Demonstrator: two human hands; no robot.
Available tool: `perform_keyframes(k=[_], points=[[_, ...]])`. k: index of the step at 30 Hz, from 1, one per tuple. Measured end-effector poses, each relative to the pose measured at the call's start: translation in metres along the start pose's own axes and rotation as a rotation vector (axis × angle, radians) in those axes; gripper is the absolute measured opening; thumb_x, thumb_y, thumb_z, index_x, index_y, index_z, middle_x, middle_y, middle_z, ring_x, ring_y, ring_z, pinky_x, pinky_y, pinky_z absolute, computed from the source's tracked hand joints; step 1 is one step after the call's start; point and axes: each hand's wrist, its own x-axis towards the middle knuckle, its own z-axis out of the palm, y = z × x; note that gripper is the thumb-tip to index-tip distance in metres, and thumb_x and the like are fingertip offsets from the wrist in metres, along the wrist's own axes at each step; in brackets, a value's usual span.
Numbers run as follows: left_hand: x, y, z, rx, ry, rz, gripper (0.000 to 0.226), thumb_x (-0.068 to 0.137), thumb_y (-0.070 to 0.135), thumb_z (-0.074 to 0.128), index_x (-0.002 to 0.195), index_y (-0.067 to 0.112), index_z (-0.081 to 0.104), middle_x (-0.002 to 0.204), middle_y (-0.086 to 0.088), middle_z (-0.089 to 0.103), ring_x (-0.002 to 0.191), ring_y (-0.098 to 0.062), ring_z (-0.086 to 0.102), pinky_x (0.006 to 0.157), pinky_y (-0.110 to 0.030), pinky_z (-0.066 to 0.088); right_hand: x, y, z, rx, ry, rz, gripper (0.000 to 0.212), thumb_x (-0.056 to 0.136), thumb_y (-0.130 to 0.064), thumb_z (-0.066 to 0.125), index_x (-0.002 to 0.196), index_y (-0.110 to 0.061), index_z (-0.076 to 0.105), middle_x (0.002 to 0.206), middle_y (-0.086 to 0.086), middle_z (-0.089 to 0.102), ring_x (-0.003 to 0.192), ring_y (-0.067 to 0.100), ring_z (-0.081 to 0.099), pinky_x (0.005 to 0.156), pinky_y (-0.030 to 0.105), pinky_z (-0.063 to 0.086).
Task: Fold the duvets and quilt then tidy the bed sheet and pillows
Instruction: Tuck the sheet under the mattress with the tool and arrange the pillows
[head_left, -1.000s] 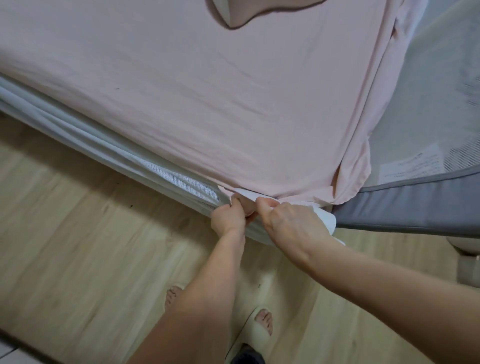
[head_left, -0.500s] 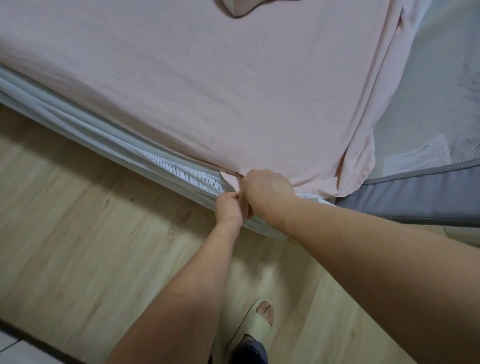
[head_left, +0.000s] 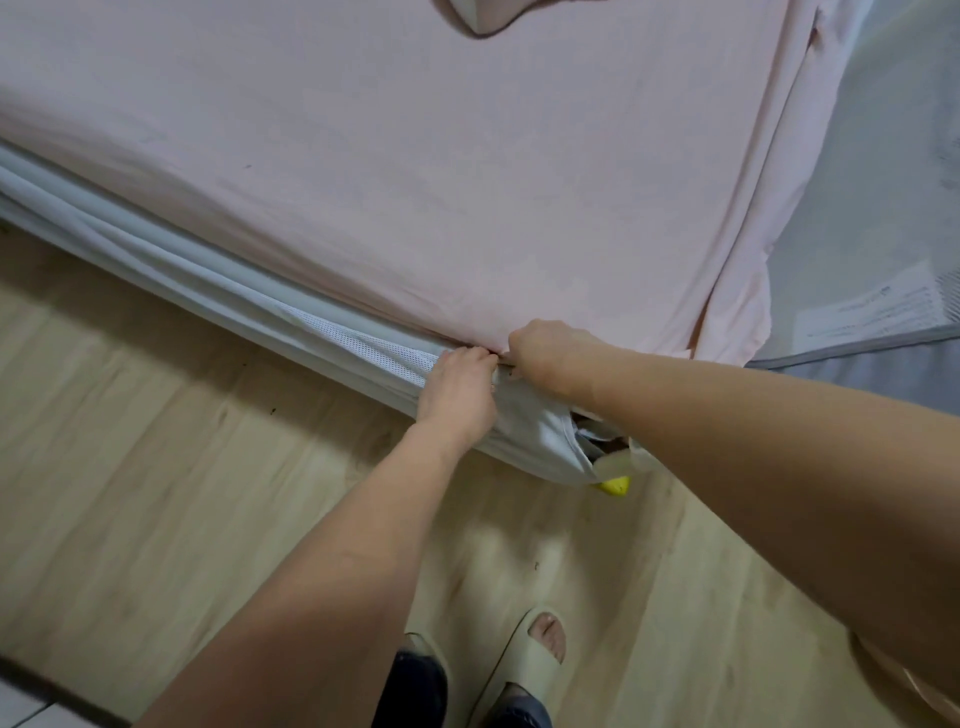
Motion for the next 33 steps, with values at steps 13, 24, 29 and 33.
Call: perform_keyframes(k=[13, 24, 29, 33], points=[[0.022, -0.012, -0.018, 0.303, -0.248, 0.087, 0.046, 0.084, 0.021, 0.048, 0.130, 0.019, 0.049, 0.132, -0.001, 0.054, 0.126, -0.026, 0.035, 0.110, -0.037, 0.026, 0.018, -0.003, 0.009, -0.115, -0.142, -0.025, 0.029, 0.094, -0.001, 0.044, 0.067, -0.011, 0.042, 0.075, 0.005, 0.048, 0.086, 0.028, 0.057, 0.077, 0.033, 0.041], [0.036, -0.010, -0.018, 0.281, -0.433, 0.072, 0.058, 0.084, 0.016, 0.041, 0.141, 0.029, 0.042, 0.141, -0.004, 0.048, 0.130, -0.031, 0.037, 0.113, -0.040, 0.023, 0.005, 0.003, 0.008, -0.130, -0.186, -0.060, 0.027, 0.097, -0.004, 0.040, 0.118, -0.005, 0.057, 0.124, 0.012, 0.057, 0.111, 0.028, 0.057, 0.076, 0.030, 0.039], [0.033, 0.001, -0.026, 0.314, -0.386, 0.036, 0.043, 0.088, 0.015, 0.045, 0.131, 0.019, 0.051, 0.133, -0.007, 0.054, 0.123, -0.029, 0.047, 0.095, -0.034, 0.037, -0.021, 0.017, -0.034, -0.202, -0.255, -0.108, 0.015, 0.089, 0.004, 0.048, 0.083, -0.005, 0.059, 0.074, 0.004, 0.056, 0.063, 0.021, 0.056, 0.053, 0.024, 0.044], [0.012, 0.021, -0.030, 0.165, -0.162, 0.028, 0.029, 0.092, 0.020, 0.049, 0.116, 0.023, 0.063, 0.115, -0.005, 0.065, 0.106, -0.028, 0.060, 0.076, -0.033, 0.047, -0.058, 0.043, -0.080, -0.192, -0.245, -0.044, 0.024, 0.092, -0.002, 0.047, 0.077, 0.000, 0.066, 0.051, 0.005, 0.056, 0.038, 0.013, 0.048, 0.028, 0.016, 0.034]])
